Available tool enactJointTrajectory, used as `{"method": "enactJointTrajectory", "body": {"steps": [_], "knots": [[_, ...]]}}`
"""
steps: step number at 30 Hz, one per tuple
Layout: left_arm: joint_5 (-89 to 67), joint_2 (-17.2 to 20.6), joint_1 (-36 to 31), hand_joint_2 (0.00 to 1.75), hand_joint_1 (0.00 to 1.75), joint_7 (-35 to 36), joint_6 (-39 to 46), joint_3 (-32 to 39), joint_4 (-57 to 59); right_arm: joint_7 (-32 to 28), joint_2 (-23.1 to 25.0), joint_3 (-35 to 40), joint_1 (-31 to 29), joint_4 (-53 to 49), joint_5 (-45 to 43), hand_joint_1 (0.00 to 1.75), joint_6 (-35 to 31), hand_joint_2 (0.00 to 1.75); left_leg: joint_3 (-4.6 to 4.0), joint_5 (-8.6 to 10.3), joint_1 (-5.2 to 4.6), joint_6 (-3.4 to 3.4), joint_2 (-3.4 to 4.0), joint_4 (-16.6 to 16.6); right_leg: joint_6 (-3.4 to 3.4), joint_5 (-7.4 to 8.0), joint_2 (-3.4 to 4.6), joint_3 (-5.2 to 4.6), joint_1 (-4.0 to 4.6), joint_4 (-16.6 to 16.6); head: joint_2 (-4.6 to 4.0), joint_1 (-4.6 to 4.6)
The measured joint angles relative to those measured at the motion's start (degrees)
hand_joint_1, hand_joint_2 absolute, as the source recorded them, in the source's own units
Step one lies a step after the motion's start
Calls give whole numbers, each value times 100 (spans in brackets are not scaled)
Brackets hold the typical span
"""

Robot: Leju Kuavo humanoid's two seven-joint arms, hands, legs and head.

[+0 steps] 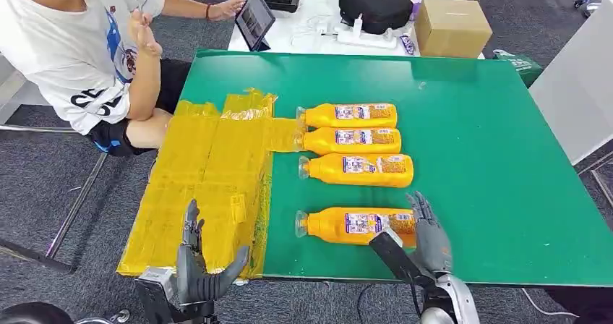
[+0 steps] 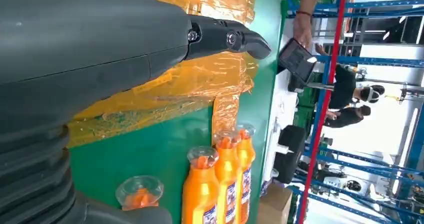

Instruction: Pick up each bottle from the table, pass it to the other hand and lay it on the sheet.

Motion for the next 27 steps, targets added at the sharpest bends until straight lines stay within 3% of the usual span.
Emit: {"method": "enactJointTrajectory", "body": {"steps": [7, 17, 21, 27], "knots": [[-53, -20, -39, 175, 0, 26, -175, 50, 74, 0, -131, 96, -121, 206, -197, 0, 505, 175, 0, 0, -1, 0, 1, 0, 0, 0, 0, 0, -1, 0, 0, -4], [-149, -57, -158, 175, 0, 101, -413, 74, 240, 142, -501, 359, -723, 689, 98, 0, 969, 175, 1, 3, -2, 4, 2, 0, 3, 3, 0, 2, -1, 0, 0, -4], [-160, -63, -219, 175, 0, 103, -511, 83, 302, 79, -727, 498, -1041, 880, -155, 0, 1494, 175, 2, 3, -1, 4, 2, 0, 3, 3, 1, 2, -1, 0, 0, -2], [-151, -94, -294, 175, 0, 90, -584, 122, 409, -39, -999, 802, -1442, 1211, -284, 0, 1692, 175, 2, 3, -2, 4, 1, 1, 3, 3, 0, 3, -1, 0, 0, -2]]}}
